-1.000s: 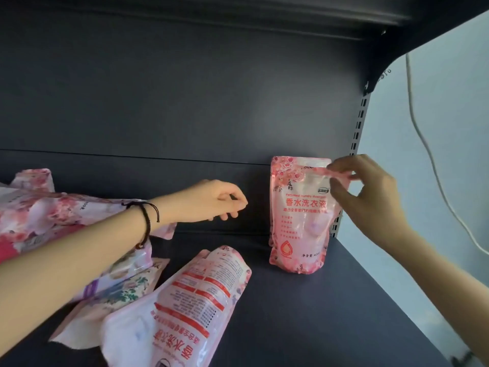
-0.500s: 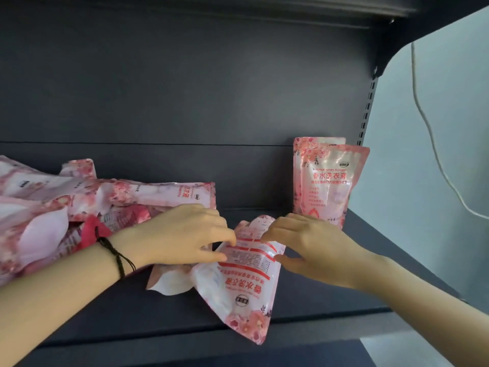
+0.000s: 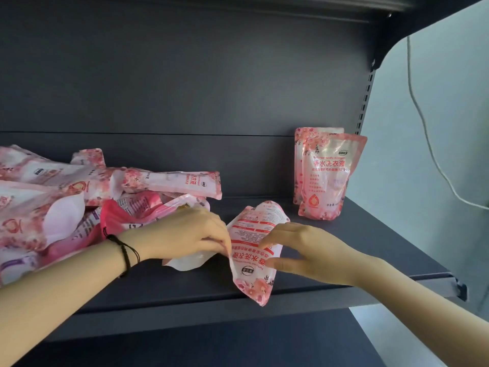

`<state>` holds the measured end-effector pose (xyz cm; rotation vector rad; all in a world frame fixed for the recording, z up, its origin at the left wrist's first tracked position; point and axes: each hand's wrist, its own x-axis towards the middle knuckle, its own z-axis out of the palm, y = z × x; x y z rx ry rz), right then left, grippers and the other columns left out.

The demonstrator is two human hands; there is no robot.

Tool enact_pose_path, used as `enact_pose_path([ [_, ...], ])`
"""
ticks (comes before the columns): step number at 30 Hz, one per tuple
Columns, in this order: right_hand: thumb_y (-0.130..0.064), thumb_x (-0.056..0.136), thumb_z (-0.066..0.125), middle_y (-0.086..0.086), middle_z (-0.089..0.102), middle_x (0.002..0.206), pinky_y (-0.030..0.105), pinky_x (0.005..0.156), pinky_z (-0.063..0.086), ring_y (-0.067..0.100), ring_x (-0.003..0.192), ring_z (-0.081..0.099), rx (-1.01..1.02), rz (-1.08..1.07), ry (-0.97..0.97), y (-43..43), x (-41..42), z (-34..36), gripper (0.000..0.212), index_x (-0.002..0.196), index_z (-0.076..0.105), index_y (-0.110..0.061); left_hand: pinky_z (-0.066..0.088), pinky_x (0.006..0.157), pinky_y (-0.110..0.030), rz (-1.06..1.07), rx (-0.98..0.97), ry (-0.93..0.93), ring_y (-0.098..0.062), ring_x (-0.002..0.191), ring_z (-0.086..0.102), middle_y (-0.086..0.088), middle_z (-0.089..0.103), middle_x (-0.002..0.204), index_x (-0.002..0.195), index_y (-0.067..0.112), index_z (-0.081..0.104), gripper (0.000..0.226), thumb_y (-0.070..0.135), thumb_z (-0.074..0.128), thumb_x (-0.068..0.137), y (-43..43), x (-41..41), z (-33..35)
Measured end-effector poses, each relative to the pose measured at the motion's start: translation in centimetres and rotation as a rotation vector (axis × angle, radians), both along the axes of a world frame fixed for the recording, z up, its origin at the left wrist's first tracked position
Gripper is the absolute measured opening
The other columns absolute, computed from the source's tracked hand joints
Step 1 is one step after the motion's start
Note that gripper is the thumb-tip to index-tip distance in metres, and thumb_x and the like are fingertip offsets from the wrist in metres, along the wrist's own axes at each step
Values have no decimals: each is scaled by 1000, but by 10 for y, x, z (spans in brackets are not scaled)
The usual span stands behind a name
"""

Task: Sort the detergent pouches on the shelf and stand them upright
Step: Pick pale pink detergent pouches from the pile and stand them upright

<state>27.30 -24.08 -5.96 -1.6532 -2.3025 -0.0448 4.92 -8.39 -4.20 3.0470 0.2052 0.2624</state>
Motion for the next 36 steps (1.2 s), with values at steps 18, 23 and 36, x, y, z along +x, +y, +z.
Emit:
enact_pose_path([
  [18,-37,97,50,-12,73,87,14,69,52,1,81,68,255,-192,1173,73,37,16,28,90,64,-15,47,76,-14,358,-896,-938,6,95,64,15,69,103,109,32,59,40,52,68,76,10,77,16],
  [23,-30,96,55,-11,68,71,13,60,50,2,65,62,340,-161,1271,79,34,17,28,78,64,-10,46,75,-5,278,-934,-935,14,97,61,32,68,99,101,41,64,19,51,54,89,1,83,4],
  [36,-26,89,67,3,70,71,29,52,56,18,63,68,485,-387,1643,30,129,46,20,77,66,-10,57,71,-24,239,-1105,-1012,-8,81,69,-5,73,97,99,17,68,21,30,52,98,-31,224,28],
])
